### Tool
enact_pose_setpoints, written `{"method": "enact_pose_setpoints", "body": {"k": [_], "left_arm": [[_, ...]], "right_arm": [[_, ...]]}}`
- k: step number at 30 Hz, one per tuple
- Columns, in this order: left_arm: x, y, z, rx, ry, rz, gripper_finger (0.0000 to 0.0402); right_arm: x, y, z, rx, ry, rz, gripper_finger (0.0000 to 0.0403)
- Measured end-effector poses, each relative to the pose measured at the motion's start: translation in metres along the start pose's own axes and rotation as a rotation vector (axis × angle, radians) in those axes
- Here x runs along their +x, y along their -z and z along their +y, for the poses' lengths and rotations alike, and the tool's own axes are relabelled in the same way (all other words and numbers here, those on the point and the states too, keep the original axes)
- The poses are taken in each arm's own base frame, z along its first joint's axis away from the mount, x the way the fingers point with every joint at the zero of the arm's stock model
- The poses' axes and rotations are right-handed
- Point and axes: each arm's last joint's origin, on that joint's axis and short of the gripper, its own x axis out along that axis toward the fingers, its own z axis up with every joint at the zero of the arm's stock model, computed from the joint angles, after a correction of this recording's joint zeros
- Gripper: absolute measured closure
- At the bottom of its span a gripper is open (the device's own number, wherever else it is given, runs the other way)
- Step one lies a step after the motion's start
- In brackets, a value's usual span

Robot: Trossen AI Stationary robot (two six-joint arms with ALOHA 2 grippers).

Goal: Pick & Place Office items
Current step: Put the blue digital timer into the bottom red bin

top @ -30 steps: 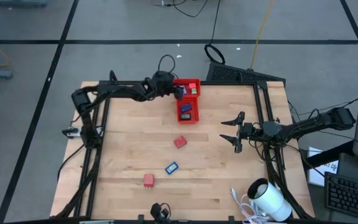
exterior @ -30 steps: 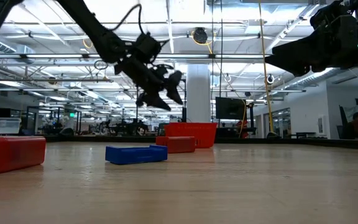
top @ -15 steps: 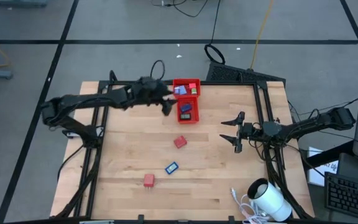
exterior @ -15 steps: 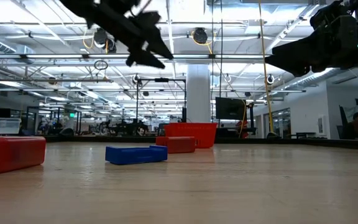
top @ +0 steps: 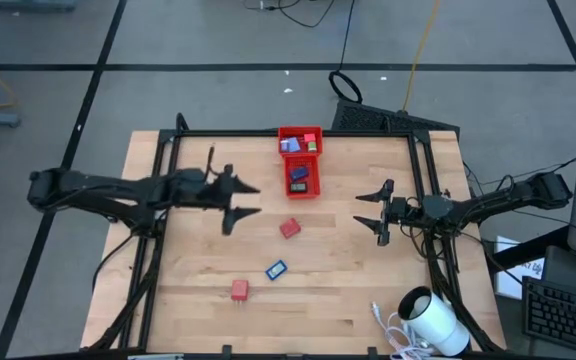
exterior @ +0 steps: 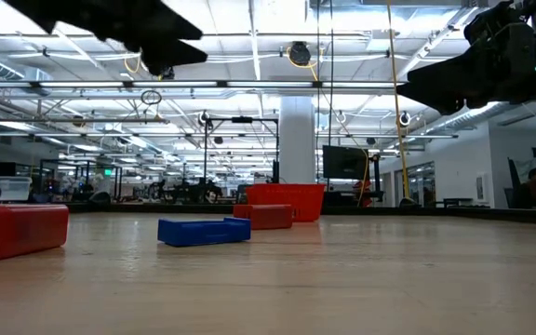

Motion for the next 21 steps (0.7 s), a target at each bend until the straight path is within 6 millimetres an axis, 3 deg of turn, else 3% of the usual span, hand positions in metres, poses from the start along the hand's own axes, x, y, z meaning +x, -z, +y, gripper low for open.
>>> {"method": "enact_pose_setpoints", "body": {"k": [7, 14, 21], "left_arm": [[-0.02, 0.031, -0.023, 0.039, 0.124, -0.013, 0.0151], [-0.024, 0.063, -0.035, -0.095, 0.265, 0.005, 0.0151], [-0.025, 0.072, -0.04, -0.142, 0.295, 0.038, 0.0151]], "right_arm": [[0.0, 0.0, 0.0, 0.0, 0.0, 0.0, 0.014], [0.0, 0.0, 0.0, 0.0, 0.0, 0.0, 0.0142], [0.0, 0.0, 0.0, 0.0, 0.0, 0.0, 0.0143]]}}
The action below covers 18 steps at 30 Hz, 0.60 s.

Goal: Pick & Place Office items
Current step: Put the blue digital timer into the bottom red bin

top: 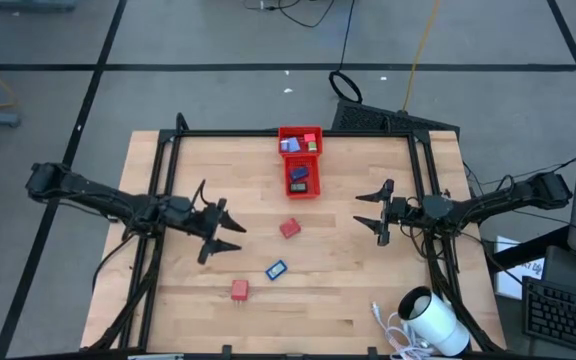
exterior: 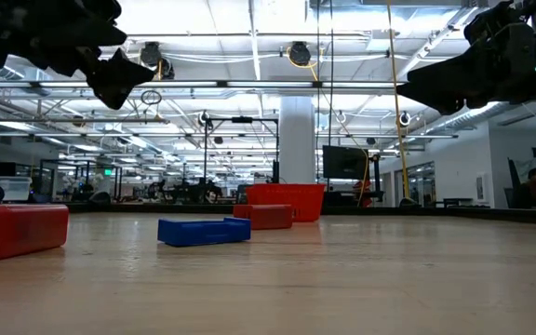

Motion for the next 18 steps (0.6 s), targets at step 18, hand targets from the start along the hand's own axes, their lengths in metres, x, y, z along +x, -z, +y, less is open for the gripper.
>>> {"method": "enact_pose_setpoints", "body": {"k": [18], "left_arm": [[0.052, 0.024, 0.016, -0.025, -0.325, 0.125, 0.0151]], "right_arm": [[0.0, 0.0, 0.0, 0.0, 0.0, 0.0, 0.0142]]}}
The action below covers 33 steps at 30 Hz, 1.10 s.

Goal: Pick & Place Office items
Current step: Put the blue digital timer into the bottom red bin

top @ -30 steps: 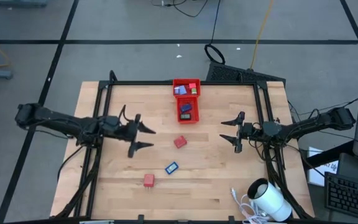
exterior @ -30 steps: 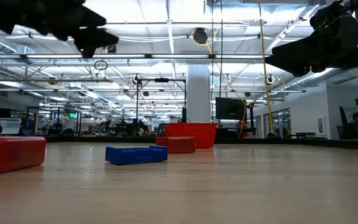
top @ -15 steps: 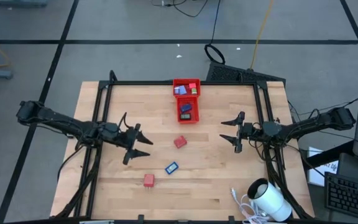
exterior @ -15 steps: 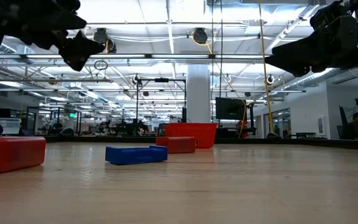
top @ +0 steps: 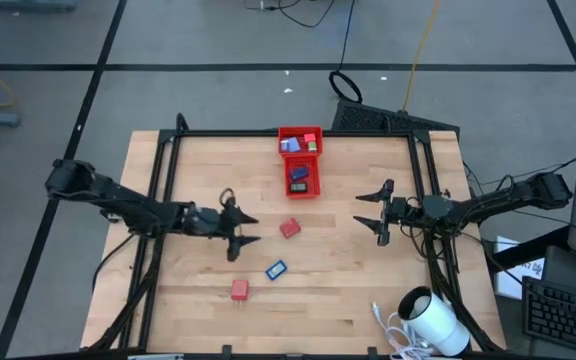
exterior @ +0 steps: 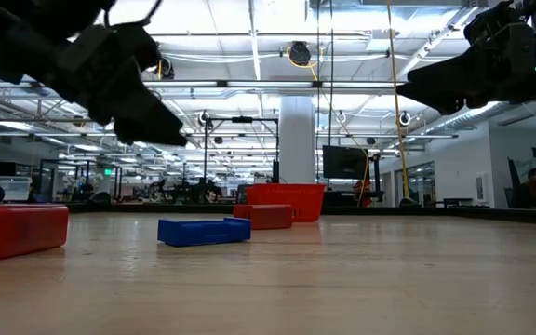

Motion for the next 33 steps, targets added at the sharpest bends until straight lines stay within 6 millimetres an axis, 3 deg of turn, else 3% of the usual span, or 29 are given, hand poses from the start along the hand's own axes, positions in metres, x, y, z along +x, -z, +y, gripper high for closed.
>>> {"method": "enact_pose_setpoints", "body": {"k": [14, 19, 33], "left_arm": [[0.048, -0.016, -0.066, 0.088, 0.075, 0.412, 0.0151], [0.06, -0.021, -0.086, 0.079, 0.072, 0.469, 0.0151], [0.098, -0.012, -0.099, -0.089, -0.144, 0.49, 0.0151]], "right_arm": [[0.0, 0.0, 0.0, 0.0, 0.0, 0.0, 0.0142], [0.0, 0.0, 0.0, 0.0, 0.0, -0.001, 0.0144], [0.0, 0.0, 0.0, 0.0, 0.0, 0.0, 0.0142]]}}
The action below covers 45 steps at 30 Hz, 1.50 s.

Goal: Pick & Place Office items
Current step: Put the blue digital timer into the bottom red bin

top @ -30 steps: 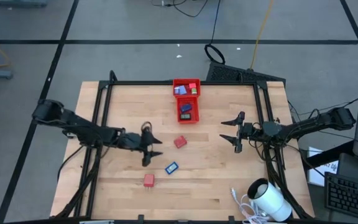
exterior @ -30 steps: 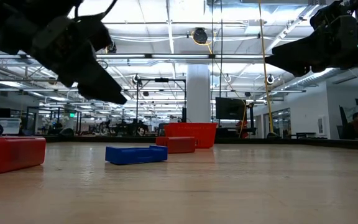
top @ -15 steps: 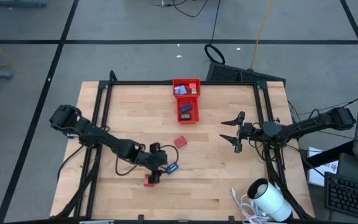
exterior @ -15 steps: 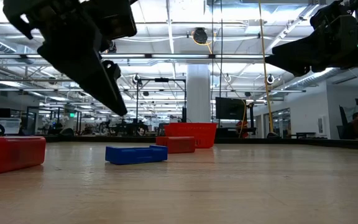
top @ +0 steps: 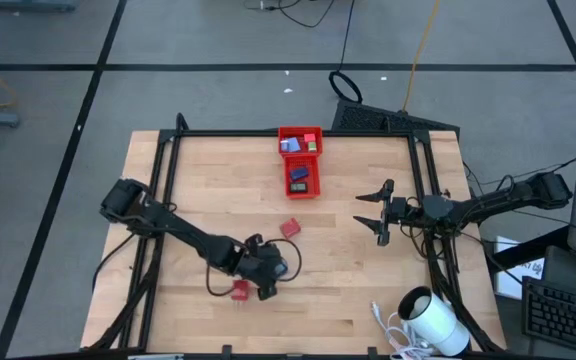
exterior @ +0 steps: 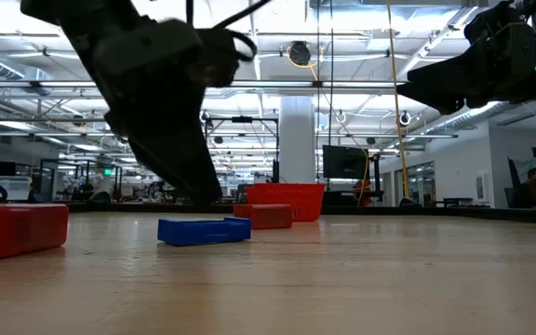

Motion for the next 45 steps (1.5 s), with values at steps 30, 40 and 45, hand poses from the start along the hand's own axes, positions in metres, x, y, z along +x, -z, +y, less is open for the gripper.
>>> {"method": "enact_pose_setpoints", "body": {"k": [30, 40, 45], "left_arm": [[0.021, 0.012, -0.006, -0.046, -0.194, 0.219, 0.0151], [0.021, 0.012, -0.011, 0.212, -0.16, 0.191, 0.0151], [0.021, 0.012, -0.014, 0.271, -0.142, 0.182, 0.0151]], "right_arm": [[0.0, 0.0, 0.0, 0.0, 0.0, 0.0, 0.0144], [0.0, 0.0, 0.0, 0.0, 0.0, 0.0, 0.0144], [0.0, 0.0, 0.0, 0.0, 0.0, -0.001, 0.0141]]}}
